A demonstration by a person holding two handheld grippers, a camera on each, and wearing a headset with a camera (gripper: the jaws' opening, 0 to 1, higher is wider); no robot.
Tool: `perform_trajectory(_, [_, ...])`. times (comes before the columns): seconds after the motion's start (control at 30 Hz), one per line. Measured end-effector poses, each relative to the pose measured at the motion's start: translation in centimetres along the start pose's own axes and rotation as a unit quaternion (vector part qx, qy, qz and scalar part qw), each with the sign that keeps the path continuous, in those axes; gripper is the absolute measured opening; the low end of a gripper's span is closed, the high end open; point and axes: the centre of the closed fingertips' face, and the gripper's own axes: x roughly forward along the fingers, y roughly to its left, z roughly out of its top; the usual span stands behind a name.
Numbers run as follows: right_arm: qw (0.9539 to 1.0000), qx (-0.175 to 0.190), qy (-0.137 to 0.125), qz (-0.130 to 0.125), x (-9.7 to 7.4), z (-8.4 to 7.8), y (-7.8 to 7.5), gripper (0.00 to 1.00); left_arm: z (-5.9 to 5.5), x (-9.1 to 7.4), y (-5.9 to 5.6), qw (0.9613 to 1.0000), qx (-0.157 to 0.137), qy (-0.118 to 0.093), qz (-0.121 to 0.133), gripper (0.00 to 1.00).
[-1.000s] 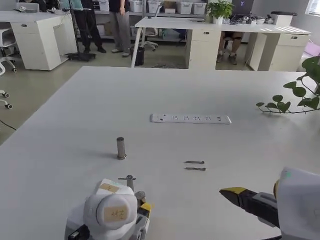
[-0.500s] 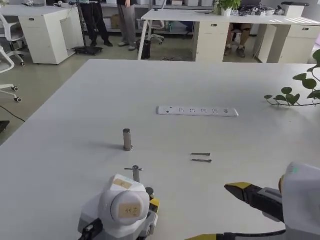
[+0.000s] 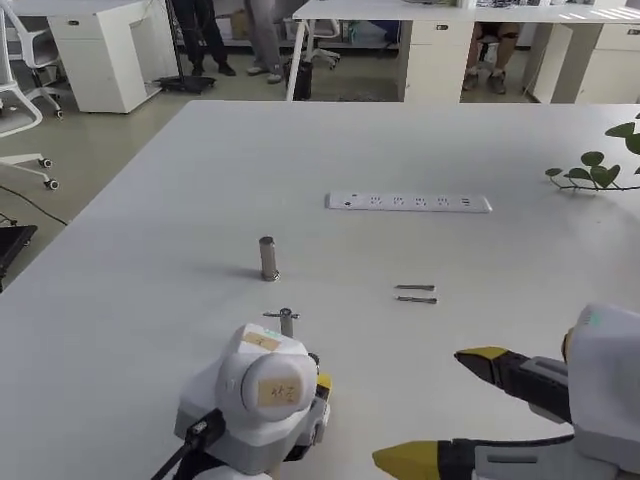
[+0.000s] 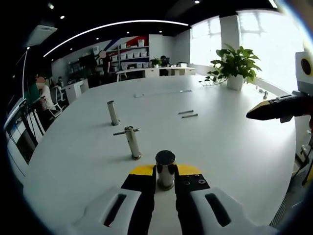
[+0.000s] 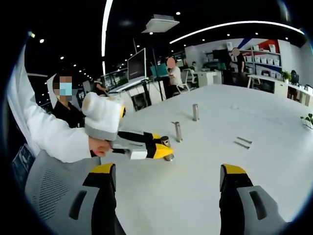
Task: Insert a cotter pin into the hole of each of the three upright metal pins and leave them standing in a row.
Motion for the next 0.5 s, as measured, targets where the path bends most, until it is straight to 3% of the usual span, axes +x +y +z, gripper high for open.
perform_trajectory(0.1, [1.0, 0.0, -0.001, 0.001, 0.0, 0.0, 0.0, 0.86, -0.1, -0.2, -0.1, 1.0, -0.002, 0.002, -0.004, 0.18])
perform_trajectory(0.13, [1.0, -0.001, -0.001, 0.002, 0.0, 0.0, 0.1, 0.86, -0.3, -0.3, -0.4, 0.9998, -0.015, 0.008, -0.012, 0.2])
perform_trajectory(0.23, [1.0, -0.001, 0.001, 0.005, 0.0, -0.2, 0.3, 0.86, -0.6, -0.4, -0.3, 0.9998, 0.0, 0.016, -0.01, 0.23])
perform_trajectory(0.43, [1.0, -0.001, 0.0, 0.006, -0.1, -0.2, 0.5, 0.86, -1.2, -1.0, -0.4, 0.9991, -0.002, 0.036, -0.021, 0.35])
perform_trajectory(0.5, [1.0, -0.001, 0.0, 0.005, -0.2, -0.2, 0.3, 0.86, -0.8, -1.5, -0.3, 0.999, -0.004, 0.034, -0.027, 0.41])
